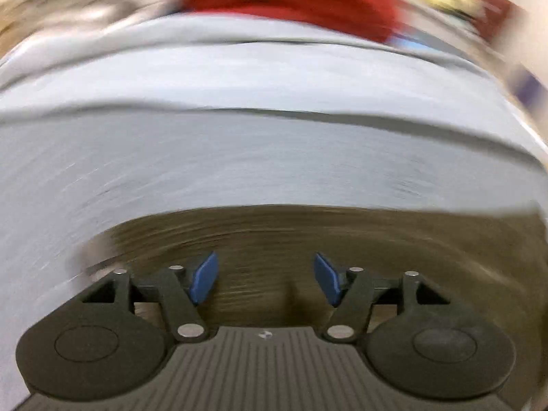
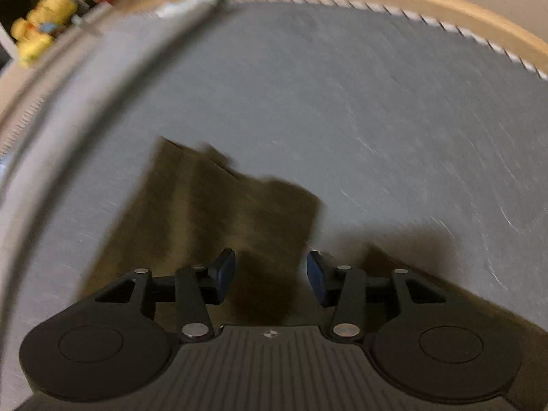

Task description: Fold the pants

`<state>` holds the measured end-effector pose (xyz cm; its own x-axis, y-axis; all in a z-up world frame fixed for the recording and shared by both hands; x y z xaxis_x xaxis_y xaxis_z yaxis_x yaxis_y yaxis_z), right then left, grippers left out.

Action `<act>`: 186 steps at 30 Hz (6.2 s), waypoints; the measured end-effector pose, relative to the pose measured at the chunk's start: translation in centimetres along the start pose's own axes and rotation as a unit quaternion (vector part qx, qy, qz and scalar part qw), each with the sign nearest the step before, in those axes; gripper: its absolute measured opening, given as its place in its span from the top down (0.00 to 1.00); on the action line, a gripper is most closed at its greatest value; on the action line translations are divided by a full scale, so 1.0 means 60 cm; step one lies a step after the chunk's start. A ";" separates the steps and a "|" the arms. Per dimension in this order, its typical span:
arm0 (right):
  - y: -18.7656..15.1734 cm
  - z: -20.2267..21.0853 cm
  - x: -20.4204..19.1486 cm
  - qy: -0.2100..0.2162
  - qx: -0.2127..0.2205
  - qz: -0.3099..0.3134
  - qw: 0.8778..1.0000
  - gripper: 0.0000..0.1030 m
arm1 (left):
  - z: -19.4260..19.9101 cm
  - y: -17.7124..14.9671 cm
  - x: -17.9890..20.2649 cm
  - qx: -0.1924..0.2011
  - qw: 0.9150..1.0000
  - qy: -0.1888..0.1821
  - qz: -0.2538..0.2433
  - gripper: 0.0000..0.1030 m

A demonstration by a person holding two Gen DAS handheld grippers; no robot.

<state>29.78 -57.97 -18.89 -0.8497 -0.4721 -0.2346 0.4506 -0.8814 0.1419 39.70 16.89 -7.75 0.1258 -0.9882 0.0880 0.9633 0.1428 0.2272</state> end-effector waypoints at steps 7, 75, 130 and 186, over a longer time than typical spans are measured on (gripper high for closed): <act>-0.001 -0.031 0.000 0.009 0.018 0.051 0.998 0.70 | -0.053 -0.007 -0.165 -0.030 0.990 0.021 0.138 0.27; -0.093 0.124 0.282 0.005 -0.019 0.013 1.000 0.51 | 0.181 -0.245 -0.224 0.068 0.990 -0.043 0.115 0.38; -0.103 0.118 0.375 -0.093 -0.043 0.059 0.993 0.81 | 0.041 -0.392 -0.204 -0.092 0.991 0.062 -0.074 0.54; -0.488 0.286 -0.292 0.158 0.106 0.491 0.850 0.57 | 0.093 -0.206 -0.027 0.108 0.993 0.036 0.019 0.25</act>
<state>26.79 -23.60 -2.43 0.0384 -0.9888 -0.1445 0.8122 -0.0534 0.5809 26.30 17.06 -5.29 0.1847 -0.9823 0.0320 0.8855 0.1804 0.4281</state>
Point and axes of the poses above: each gripper's, at about its wrist camera, not at the fingertips, and z roughly against the way its jaws point, x to its right, y to its top, the point moved 5 cm from there along -z, roughly the way its jaws point, and after that the axes turned 15 degrees about -x, right-handed, at the moved point
